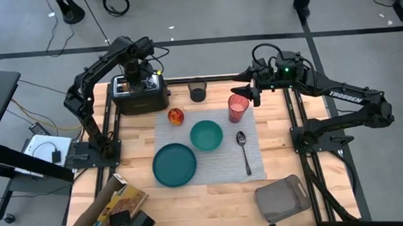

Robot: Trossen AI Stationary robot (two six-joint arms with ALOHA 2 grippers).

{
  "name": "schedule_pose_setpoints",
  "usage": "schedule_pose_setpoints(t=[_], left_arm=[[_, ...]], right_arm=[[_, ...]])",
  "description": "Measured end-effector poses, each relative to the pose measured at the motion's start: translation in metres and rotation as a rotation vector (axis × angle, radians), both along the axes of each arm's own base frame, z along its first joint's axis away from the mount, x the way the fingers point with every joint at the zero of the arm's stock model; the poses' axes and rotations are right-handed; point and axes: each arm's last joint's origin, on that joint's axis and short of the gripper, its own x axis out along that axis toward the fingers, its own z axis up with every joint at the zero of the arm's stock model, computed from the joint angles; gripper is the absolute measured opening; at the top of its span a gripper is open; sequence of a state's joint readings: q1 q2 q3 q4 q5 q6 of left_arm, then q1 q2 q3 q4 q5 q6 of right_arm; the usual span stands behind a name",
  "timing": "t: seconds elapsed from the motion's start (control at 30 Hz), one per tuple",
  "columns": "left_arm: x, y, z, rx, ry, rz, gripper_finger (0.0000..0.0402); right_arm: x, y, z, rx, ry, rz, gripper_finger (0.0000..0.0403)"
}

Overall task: Arrange a breakfast setting
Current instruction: Put the toasted bread from the toaster on the blue plate

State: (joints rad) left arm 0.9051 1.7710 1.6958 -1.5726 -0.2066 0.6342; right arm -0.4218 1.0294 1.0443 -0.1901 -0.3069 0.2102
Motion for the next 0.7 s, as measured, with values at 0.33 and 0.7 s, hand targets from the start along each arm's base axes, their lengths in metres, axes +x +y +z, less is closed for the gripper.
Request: schedule_pose_setpoints(t=[0.33,0.7], left_arm=[[-0.004,-0.008,0.012,0.042,-0.03,0.04,0.0025],[-0.029,-0.059,0.07,0.194,-0.22,0.058,0.0027]], right_arm=[[0.0,0.001,-0.001,0.011,0.005,0.024,0.0282],[0.0,0.001,-0.001,0.013,0.01,0.023,0.0282]])
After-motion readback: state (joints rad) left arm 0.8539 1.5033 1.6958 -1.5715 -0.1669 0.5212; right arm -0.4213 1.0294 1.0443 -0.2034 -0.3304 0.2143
